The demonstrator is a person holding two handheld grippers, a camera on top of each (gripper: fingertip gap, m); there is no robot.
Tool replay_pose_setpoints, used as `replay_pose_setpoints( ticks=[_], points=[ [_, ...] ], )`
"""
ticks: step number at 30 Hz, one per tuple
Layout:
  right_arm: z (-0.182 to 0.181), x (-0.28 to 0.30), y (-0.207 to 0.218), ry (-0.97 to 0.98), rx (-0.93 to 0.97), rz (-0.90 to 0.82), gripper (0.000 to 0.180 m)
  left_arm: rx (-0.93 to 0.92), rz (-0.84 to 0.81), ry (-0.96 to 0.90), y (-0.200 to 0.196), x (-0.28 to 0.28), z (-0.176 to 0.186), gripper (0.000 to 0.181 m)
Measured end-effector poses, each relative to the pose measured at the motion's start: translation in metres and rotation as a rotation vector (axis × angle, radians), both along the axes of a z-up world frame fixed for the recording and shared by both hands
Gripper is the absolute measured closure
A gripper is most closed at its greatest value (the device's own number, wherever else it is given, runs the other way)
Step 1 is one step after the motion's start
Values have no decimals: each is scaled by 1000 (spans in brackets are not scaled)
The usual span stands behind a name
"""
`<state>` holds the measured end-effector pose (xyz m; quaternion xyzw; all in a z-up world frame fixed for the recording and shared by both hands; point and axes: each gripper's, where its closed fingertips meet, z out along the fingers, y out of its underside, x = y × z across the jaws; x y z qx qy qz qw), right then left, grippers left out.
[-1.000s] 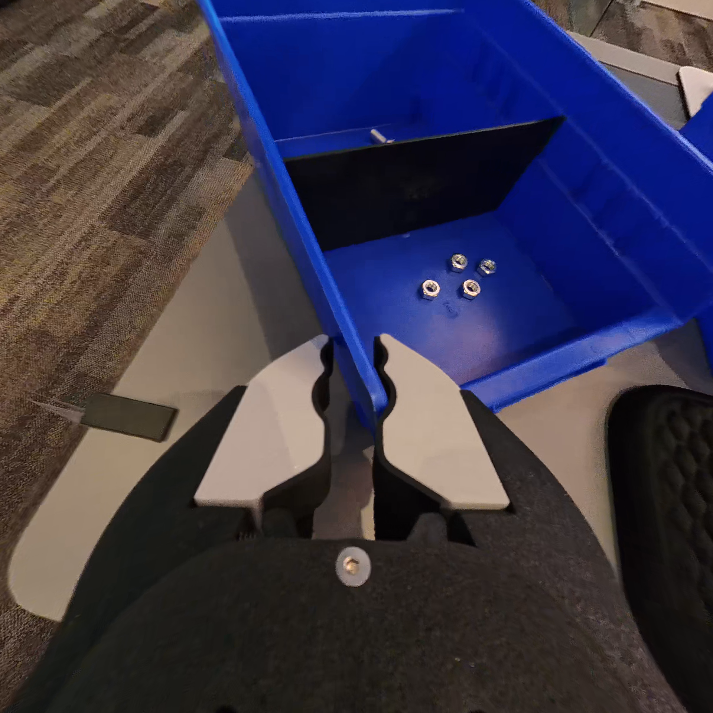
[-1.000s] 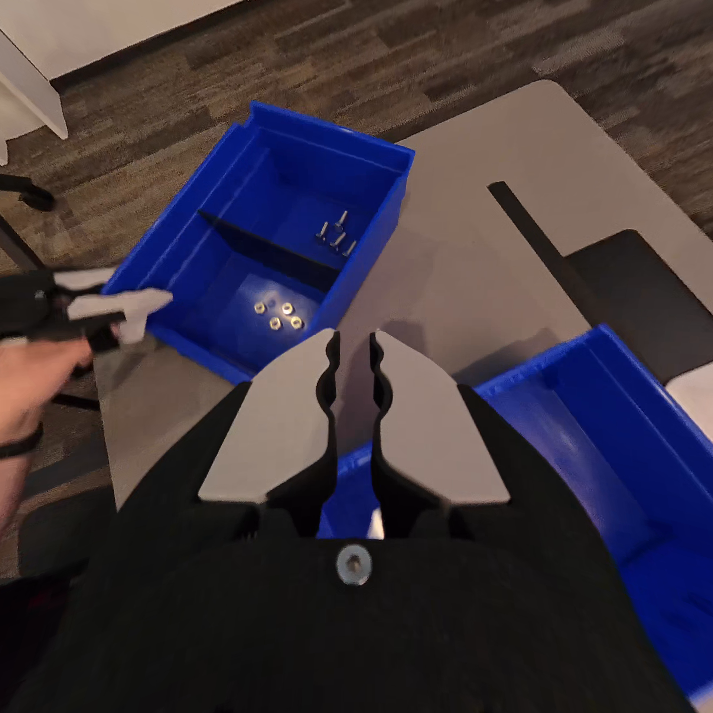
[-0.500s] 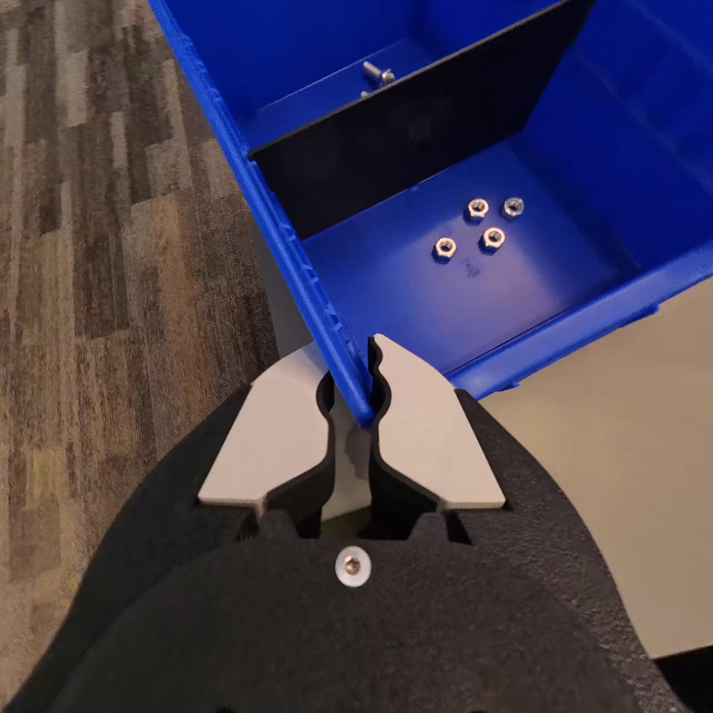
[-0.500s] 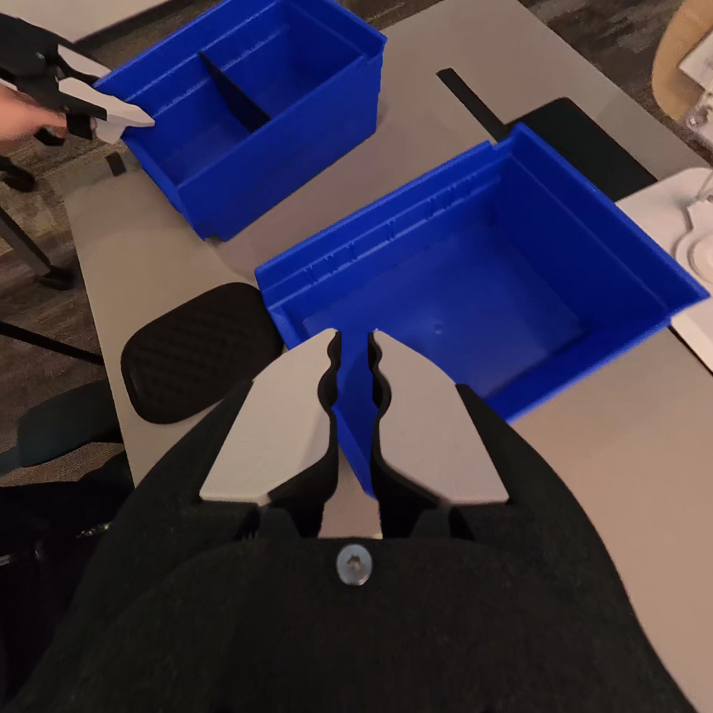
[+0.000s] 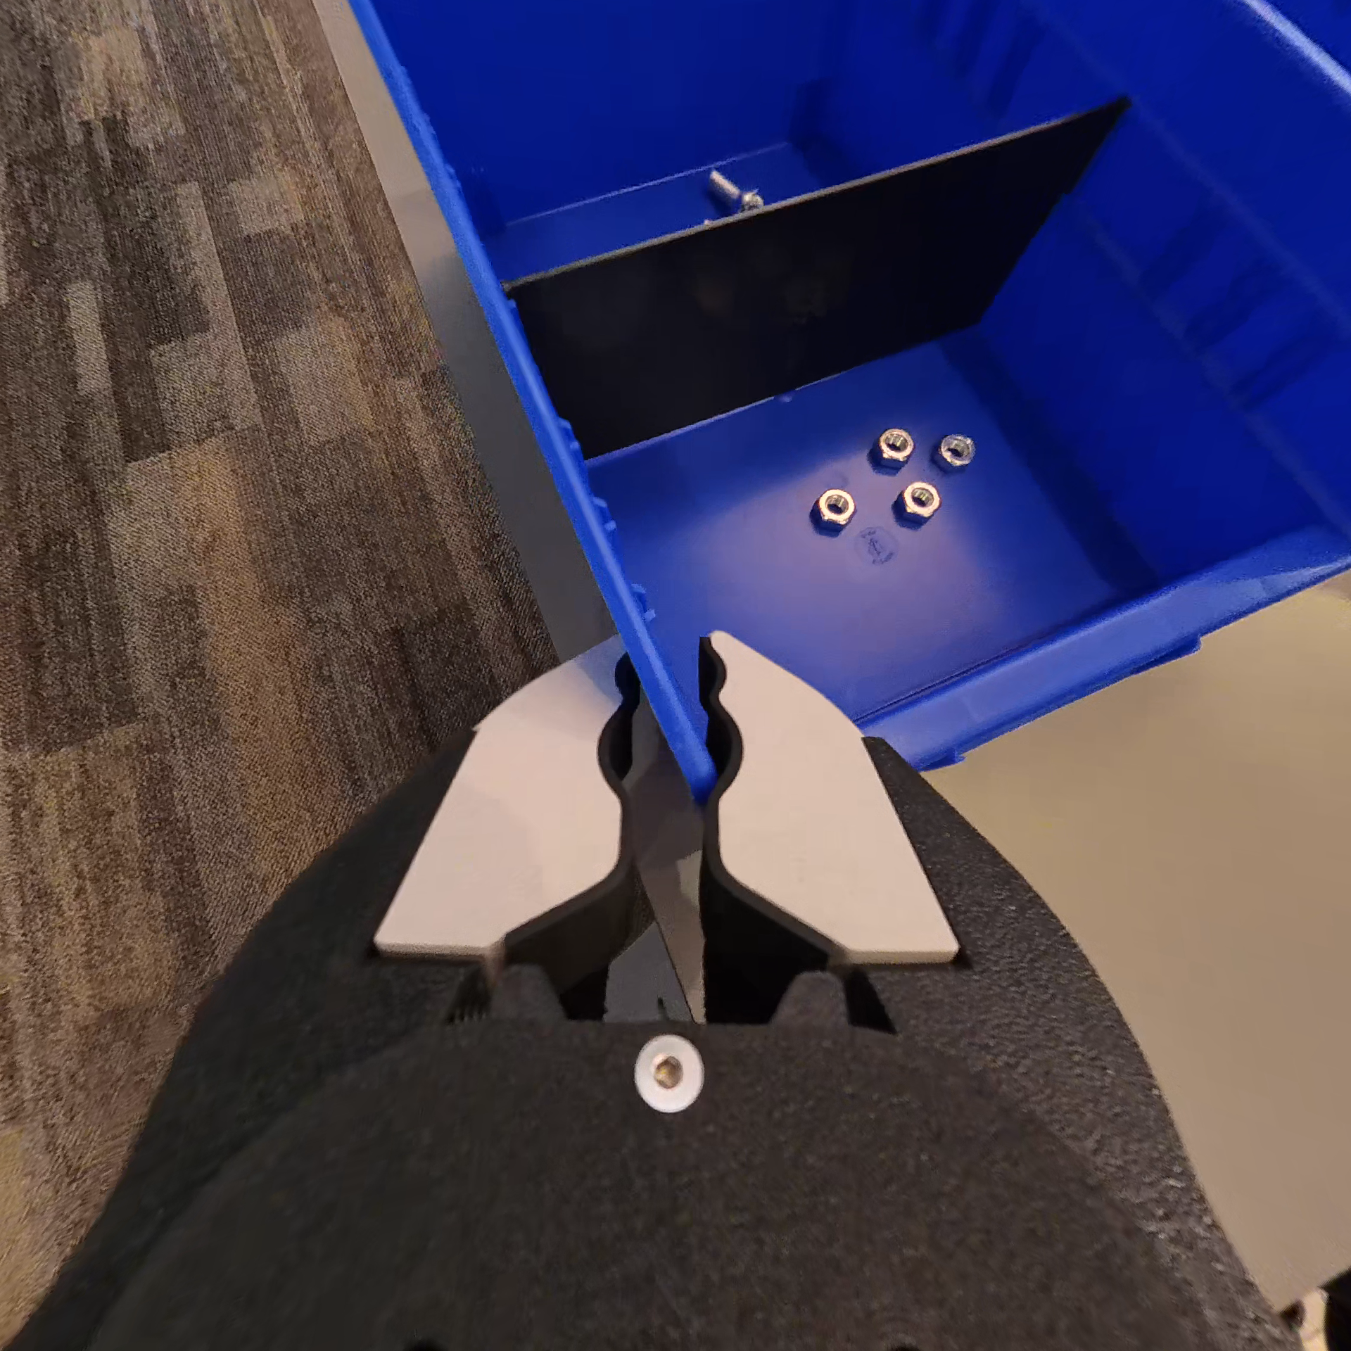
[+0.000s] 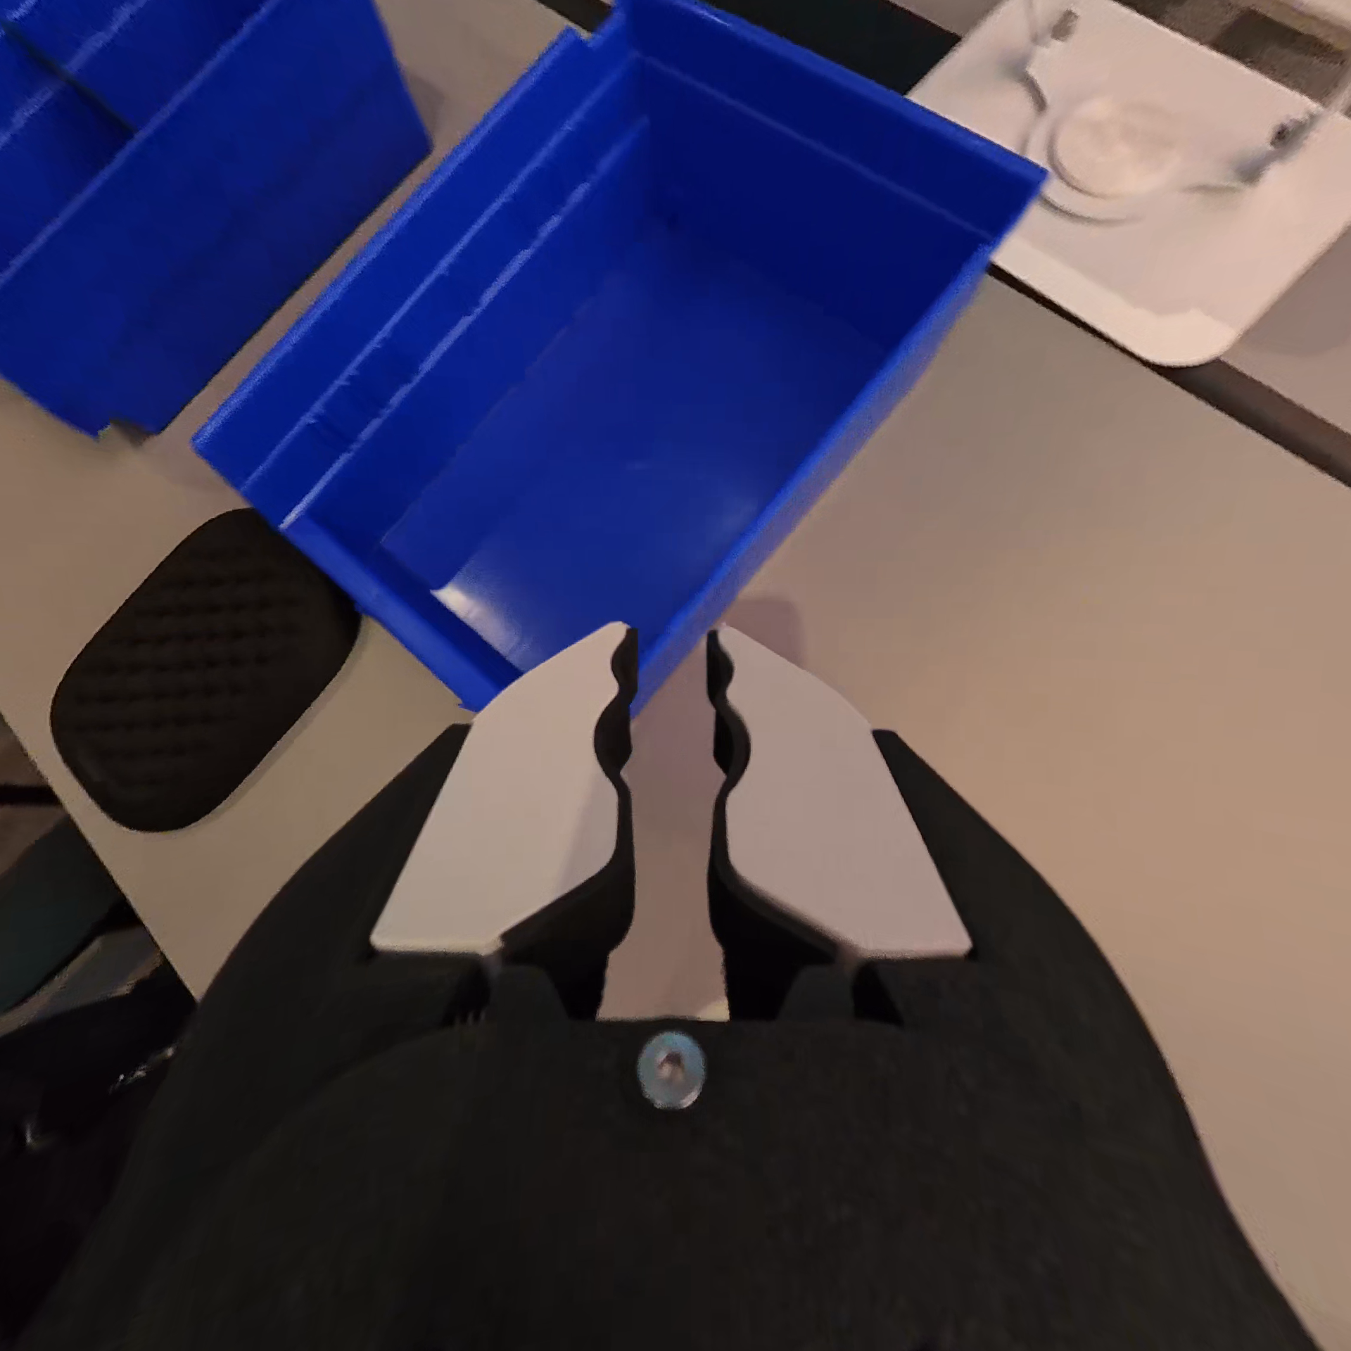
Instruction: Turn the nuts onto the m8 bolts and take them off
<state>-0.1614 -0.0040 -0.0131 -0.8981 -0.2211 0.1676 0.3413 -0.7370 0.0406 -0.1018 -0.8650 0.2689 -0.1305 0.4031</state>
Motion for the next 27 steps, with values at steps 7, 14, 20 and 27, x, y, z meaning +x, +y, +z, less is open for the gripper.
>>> replay_pose_setpoints(
  ticks=[7, 14, 20, 27],
  points=[
    [-24, 21, 0, 81, -187, -131, 146, 36, 66, -225, 4, 2, 13, 139],
    [-36, 13, 8, 19, -324, -188, 149, 97, 112, -221, -4, -5, 19, 128],
    [-46, 8, 25, -40, -392, -274, 138, 216, 187, -39, -16, -30, 42, 110],
    [-88, -13, 40, -135, -486, -321, 137, 296, 230, -67, -42, -38, 72, 109]
  ],
)
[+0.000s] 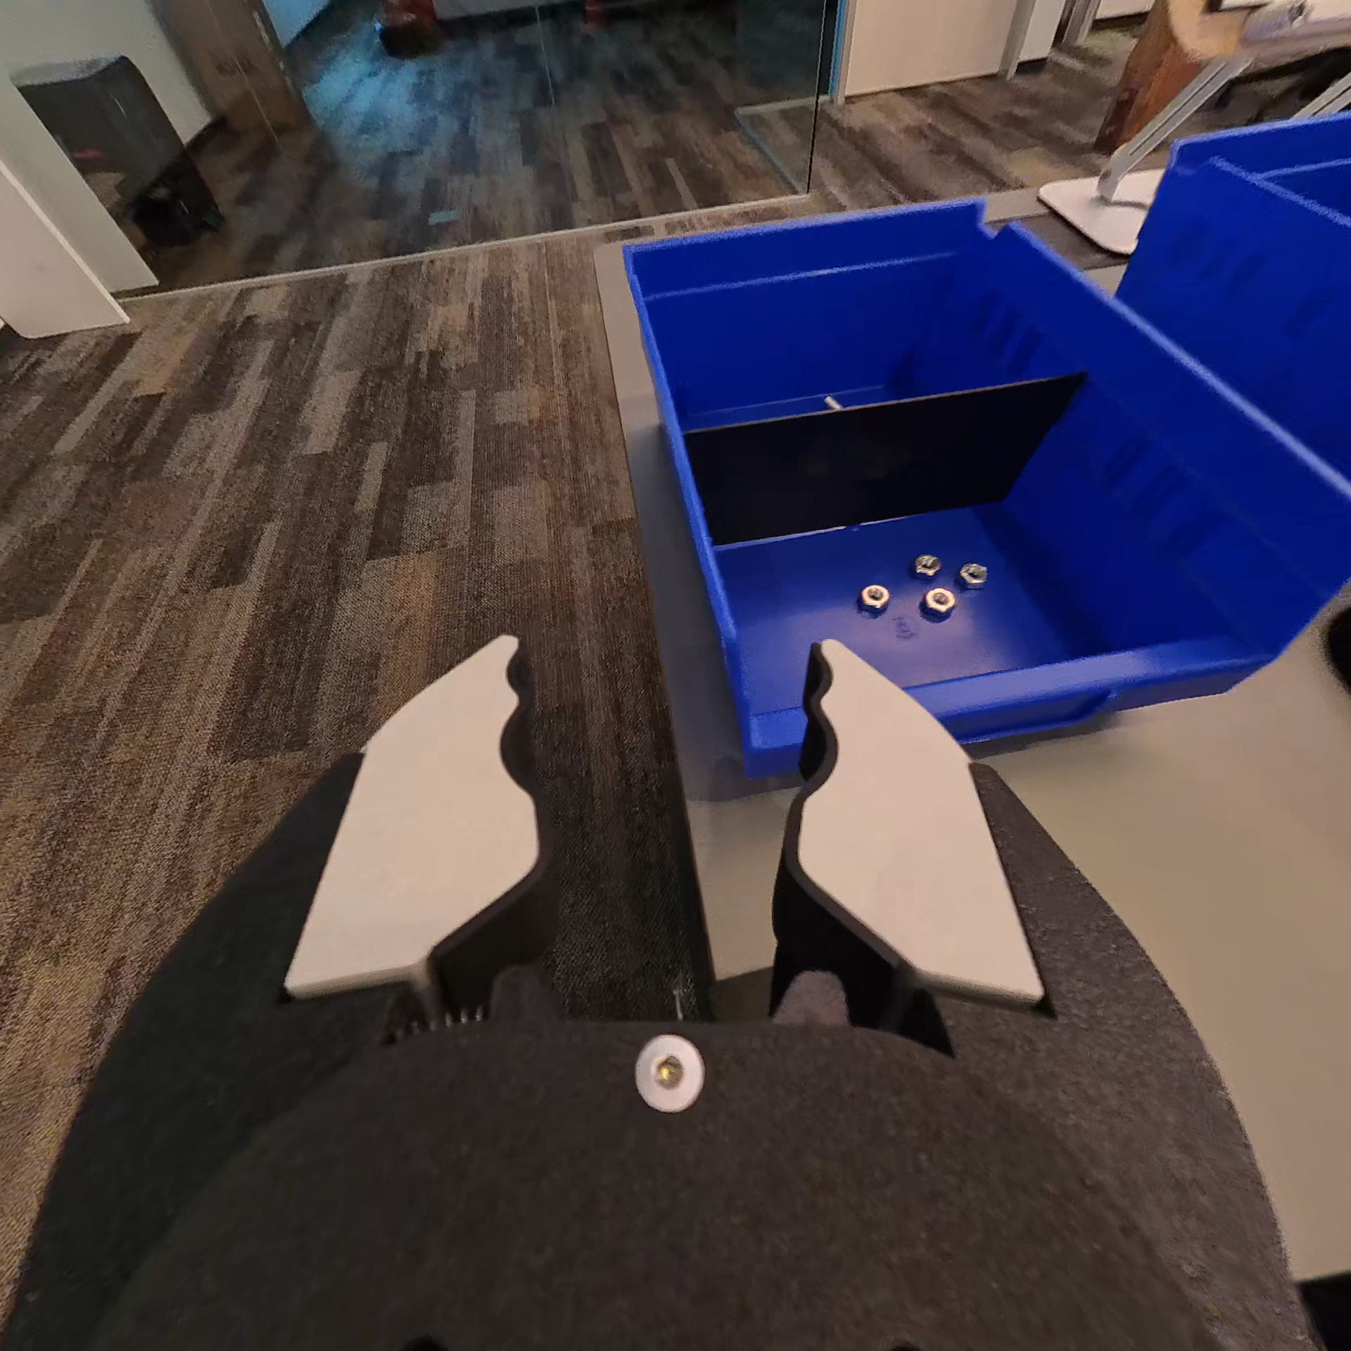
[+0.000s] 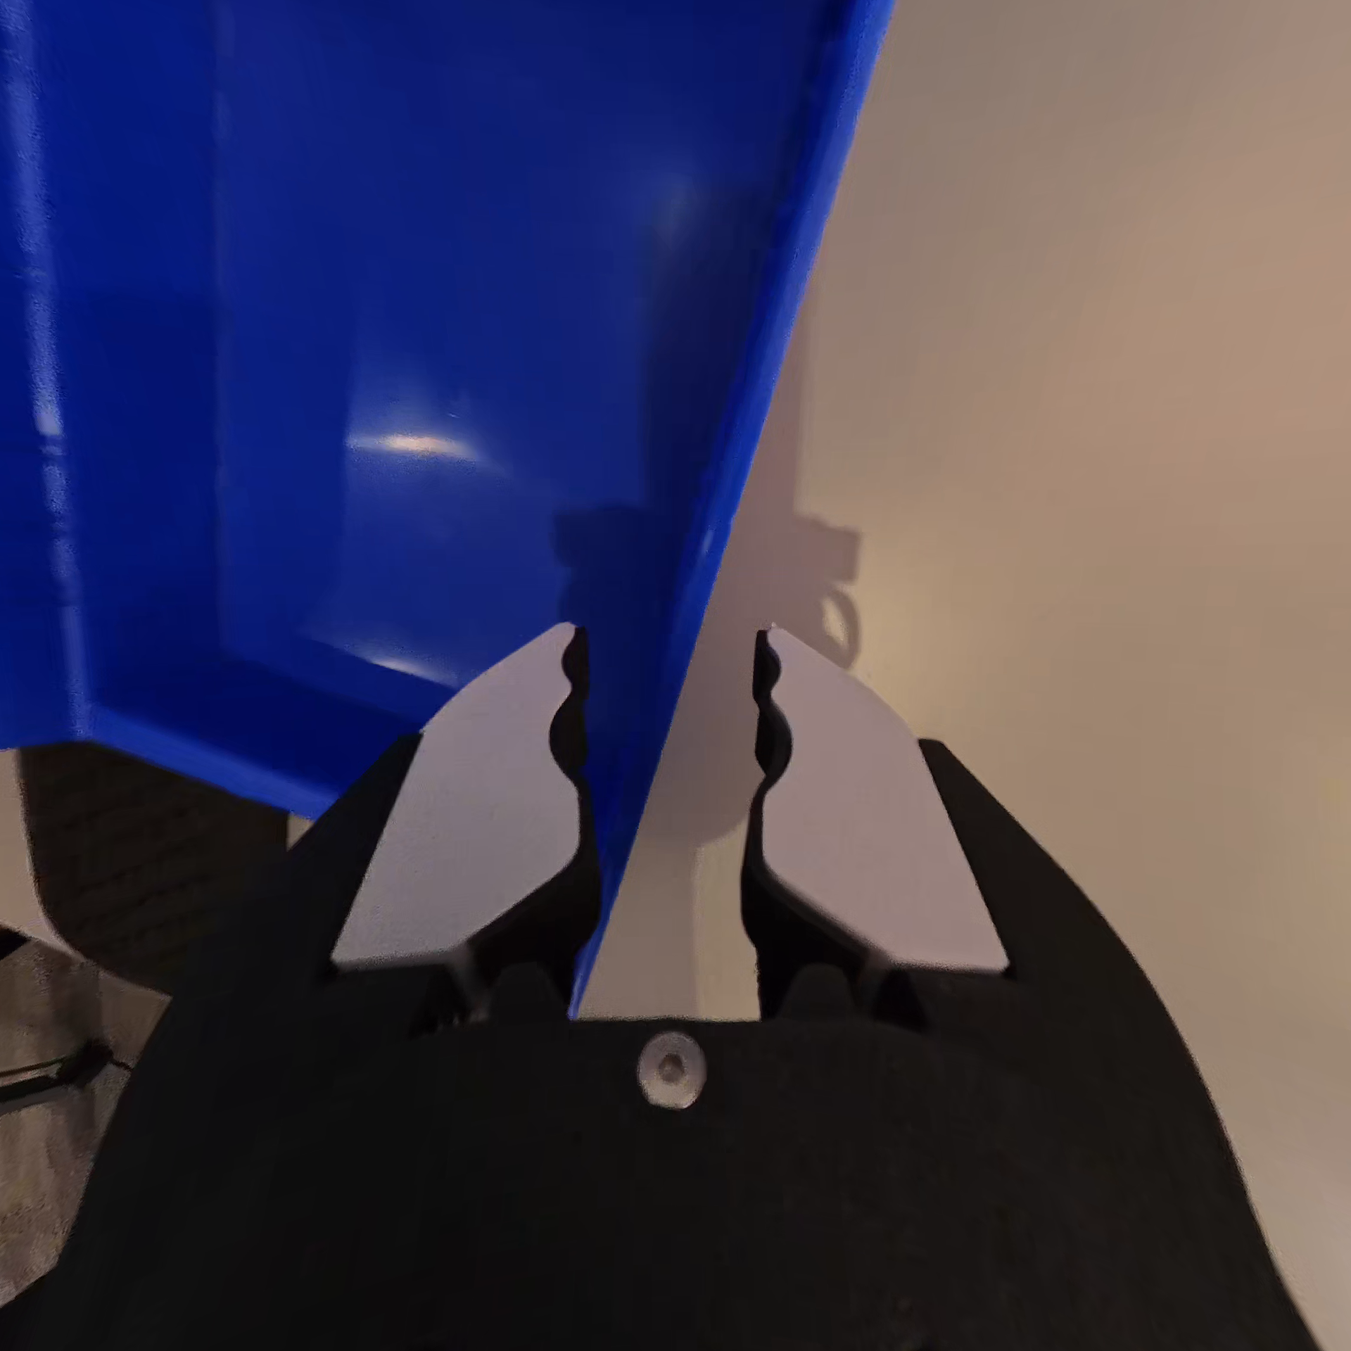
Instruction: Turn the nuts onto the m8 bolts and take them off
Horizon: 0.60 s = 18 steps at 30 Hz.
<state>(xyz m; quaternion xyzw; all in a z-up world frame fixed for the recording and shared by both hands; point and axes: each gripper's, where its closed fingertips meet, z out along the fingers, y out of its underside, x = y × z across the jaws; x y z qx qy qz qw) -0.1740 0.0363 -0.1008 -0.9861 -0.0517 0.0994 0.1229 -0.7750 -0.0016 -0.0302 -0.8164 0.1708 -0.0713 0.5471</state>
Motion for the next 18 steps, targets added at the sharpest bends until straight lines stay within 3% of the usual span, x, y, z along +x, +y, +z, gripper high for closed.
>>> replay_pose_setpoints(
  ticks=[2, 3, 4, 10, 18],
  points=[
    [-16, -1, 2, -37, -51, 0, 147, 28, 3, -16, -8, 3, 10, 109],
    [-22, -1, 0, -50, -80, 21, 168, 45, -1, -23, -12, 6, 16, 109],
    [-24, -2, 1, -56, -91, 32, 171, 61, -6, -32, -17, 9, 22, 110],
    [-17, 8, 11, -38, -92, 2, 173, 167, -50, -56, -44, 36, 65, 114],
    [13, 94, -17, 35, -160, 34, 173, 251, -65, -30, -70, 62, 94, 116]
  ],
)
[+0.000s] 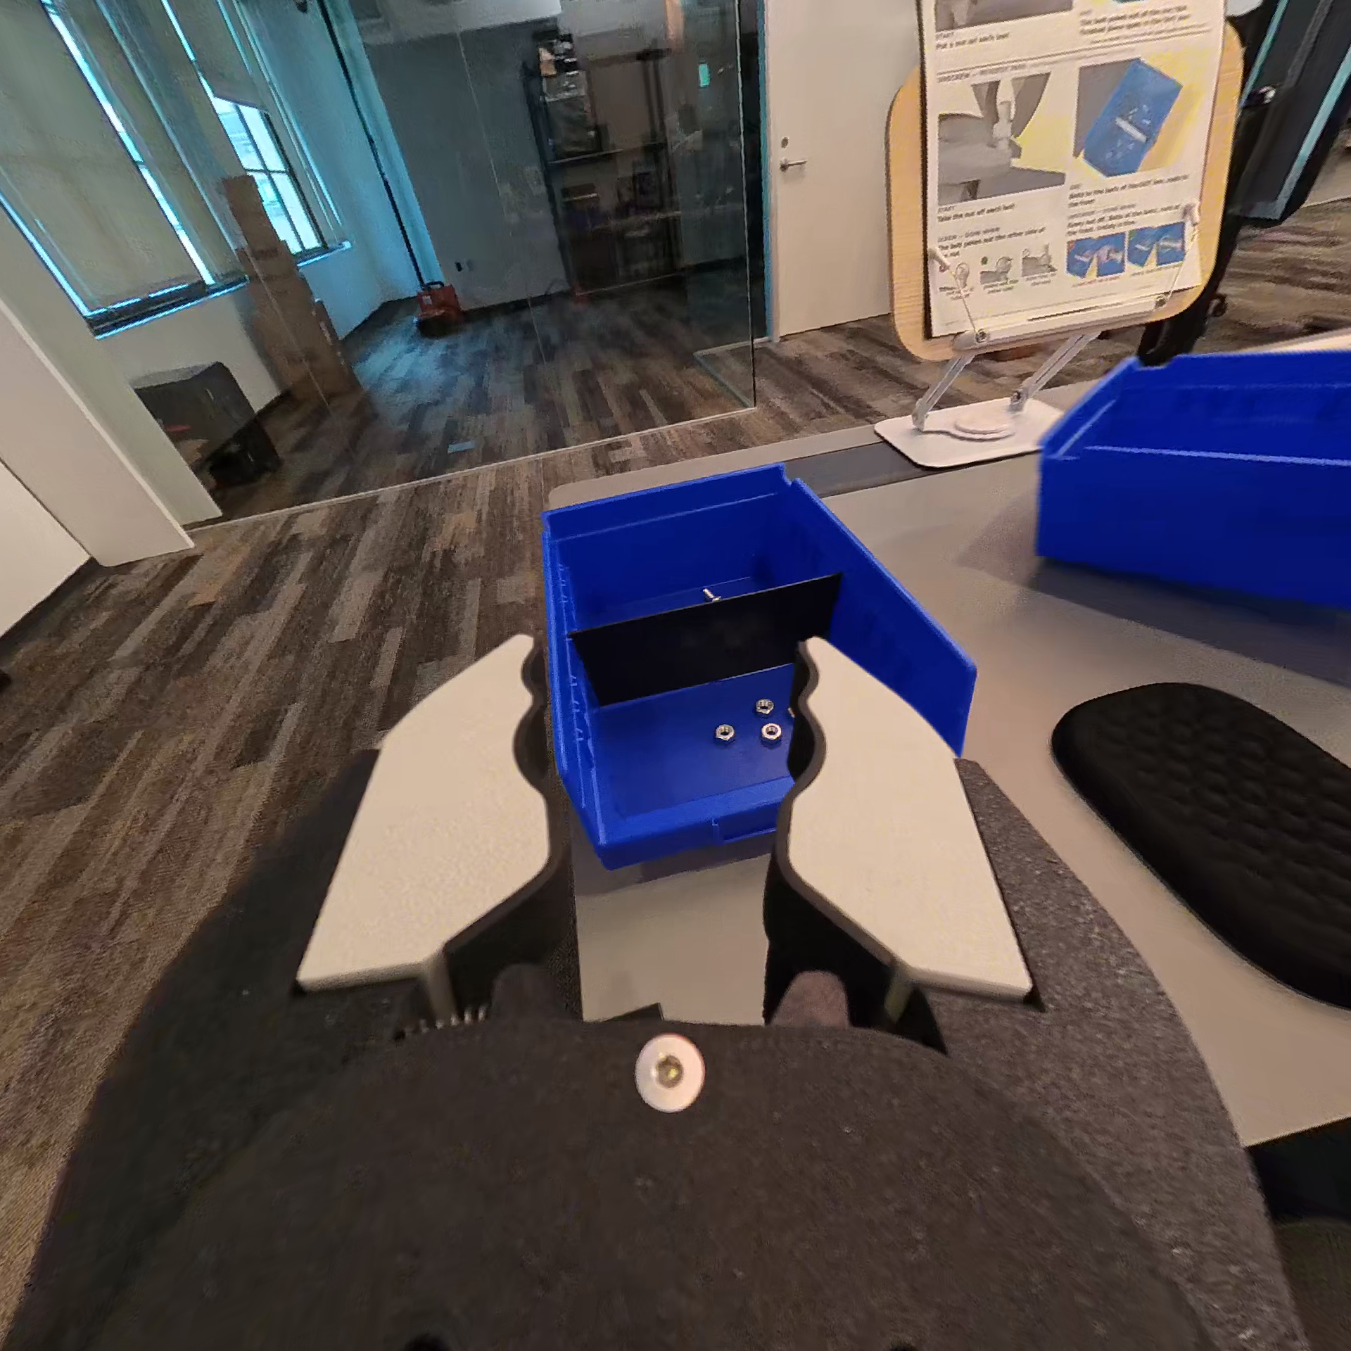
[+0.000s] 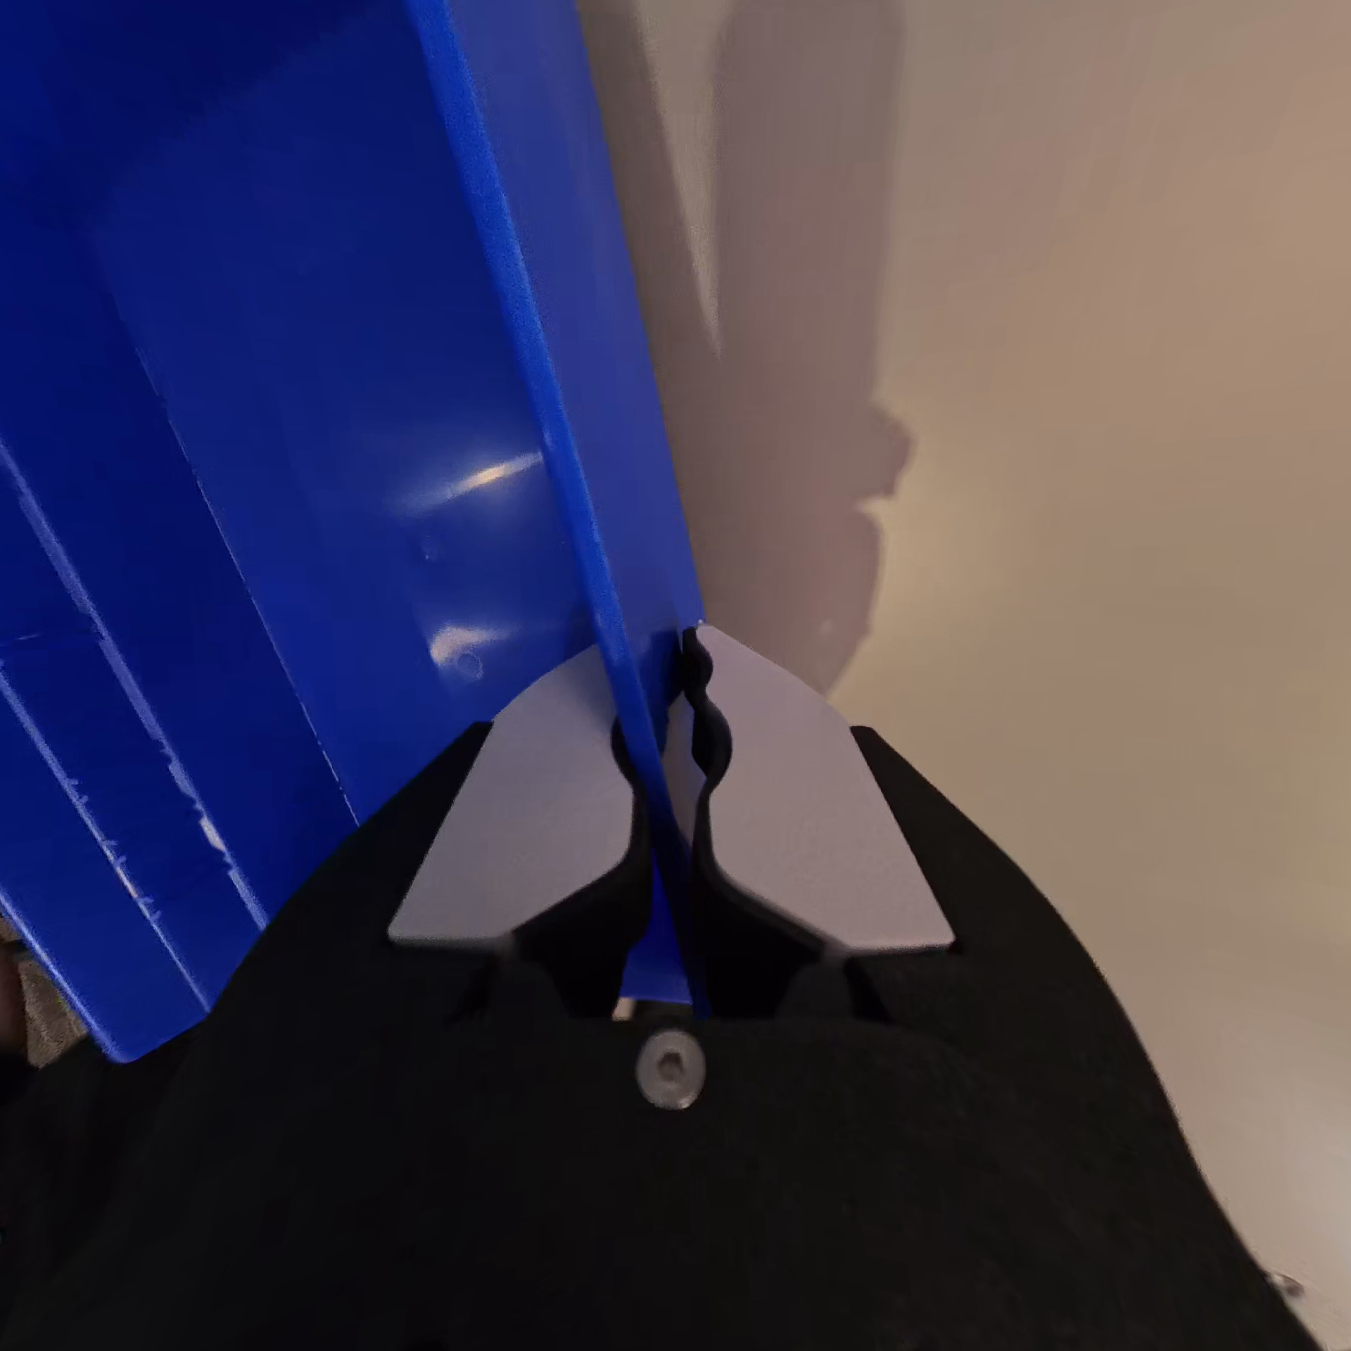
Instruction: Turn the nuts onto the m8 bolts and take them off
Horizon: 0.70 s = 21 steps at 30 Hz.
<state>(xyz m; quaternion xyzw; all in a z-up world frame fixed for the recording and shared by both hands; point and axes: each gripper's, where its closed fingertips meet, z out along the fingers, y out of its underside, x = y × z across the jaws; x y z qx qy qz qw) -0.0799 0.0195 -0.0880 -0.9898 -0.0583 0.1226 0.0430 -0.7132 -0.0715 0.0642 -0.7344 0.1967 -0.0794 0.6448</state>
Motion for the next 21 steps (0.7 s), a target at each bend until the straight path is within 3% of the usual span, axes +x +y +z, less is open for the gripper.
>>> replay_pose_setpoints(
  ticks=[6, 14, 21],
  points=[
    [19, 141, -40, 12, 71, -124, 174, -11, -3, -88, -10, 4, 1, 119],
    [15, 358, -134, -83, 91, -394, 174, -7, 82, -65, -23, -5, 13, 118],
    [-15, 433, -183, -22, 64, -499, 174, 20, 131, -68, -31, 0, 34, 120]
  ],
)
